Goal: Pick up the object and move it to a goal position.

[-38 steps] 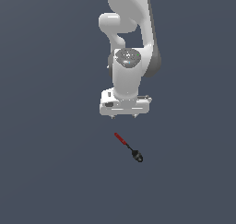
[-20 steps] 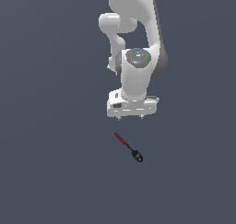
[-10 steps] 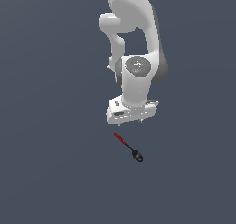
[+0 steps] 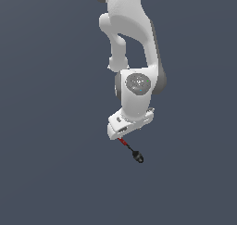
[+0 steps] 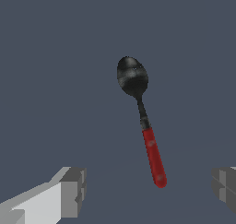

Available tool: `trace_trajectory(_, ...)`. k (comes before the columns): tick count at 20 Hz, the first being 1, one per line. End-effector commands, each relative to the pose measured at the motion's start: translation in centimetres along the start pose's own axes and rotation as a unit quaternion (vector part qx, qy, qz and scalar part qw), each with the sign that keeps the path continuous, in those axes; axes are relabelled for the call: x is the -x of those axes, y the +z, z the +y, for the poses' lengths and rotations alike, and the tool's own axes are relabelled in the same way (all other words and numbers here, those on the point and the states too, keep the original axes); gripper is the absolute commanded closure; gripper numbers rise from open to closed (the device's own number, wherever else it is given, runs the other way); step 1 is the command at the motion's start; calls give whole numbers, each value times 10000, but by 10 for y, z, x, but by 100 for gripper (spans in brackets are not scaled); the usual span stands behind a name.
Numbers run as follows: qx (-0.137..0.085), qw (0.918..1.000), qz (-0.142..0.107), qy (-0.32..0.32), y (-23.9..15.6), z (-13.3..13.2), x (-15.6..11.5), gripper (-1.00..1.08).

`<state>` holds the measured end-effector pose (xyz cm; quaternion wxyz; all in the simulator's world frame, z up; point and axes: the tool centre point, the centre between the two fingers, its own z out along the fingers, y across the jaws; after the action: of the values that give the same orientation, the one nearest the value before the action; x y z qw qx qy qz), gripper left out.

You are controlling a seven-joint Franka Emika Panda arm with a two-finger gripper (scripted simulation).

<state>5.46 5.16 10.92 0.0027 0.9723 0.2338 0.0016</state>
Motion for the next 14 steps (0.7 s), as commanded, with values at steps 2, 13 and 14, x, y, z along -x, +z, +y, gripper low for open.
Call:
trace_trajectory(2,-4,9988,-6,-489,13,6,-8,-92)
trace_trajectory(13,-25,9885,-7,-1513,42,19,-24,-92)
trace_trajectory(14,-26,9877,-6,-1563,44,20,-25,-92)
